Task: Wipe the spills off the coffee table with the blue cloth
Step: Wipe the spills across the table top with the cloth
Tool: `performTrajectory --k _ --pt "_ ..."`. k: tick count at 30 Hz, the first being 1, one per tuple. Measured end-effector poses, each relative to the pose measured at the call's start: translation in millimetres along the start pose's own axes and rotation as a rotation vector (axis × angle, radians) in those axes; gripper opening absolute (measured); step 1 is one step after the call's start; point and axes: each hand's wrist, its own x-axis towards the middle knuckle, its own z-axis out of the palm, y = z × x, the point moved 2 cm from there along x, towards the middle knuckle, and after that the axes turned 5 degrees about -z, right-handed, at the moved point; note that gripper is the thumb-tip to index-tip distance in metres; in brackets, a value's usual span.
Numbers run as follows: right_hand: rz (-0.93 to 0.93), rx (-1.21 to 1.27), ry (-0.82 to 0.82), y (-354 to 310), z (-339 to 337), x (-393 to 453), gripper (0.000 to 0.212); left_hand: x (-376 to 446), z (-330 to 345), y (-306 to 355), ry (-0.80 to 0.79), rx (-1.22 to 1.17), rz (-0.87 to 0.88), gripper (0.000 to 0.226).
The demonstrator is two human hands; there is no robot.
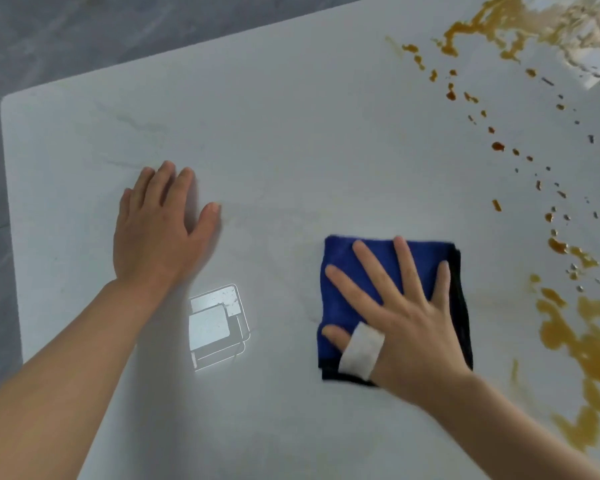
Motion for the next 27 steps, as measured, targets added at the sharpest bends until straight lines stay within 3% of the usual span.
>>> performTrajectory --k 4,8,12,17,22,27 --pt "0.133 -0.036 0.024 19.6 0.6 13.6 0.066 0.7 -1.3 -0.7 -0.002 -0.002 -0.005 0.07" --pt "0.18 0.033 0.037 13.9 4.2 -25.7 0.069 1.1 -2.9 1.1 -0.008 -0.006 0.003 0.071" --pt "0.006 0.067 0.036 -35.3 16.1 -70.7 0.07 0.7 -2.2 1.3 -0.008 -0.005 0.017 0.066" --pt "-0.118 0.033 0.098 -60.1 16.6 -40.0 0.063 2.2 0.3 0.4 0.009 0.004 0.032 0.057" --pt "0.022 -0.029 0.101 -23.1 6.0 -4.7 0.058 3.2 1.4 -2.7 0.014 0.0 0.04 0.056" --pt "0.254 0.005 0.062 25.5 11.2 -47.7 0.062 3.4 1.1 -3.3 0.019 0.006 0.059 0.057"
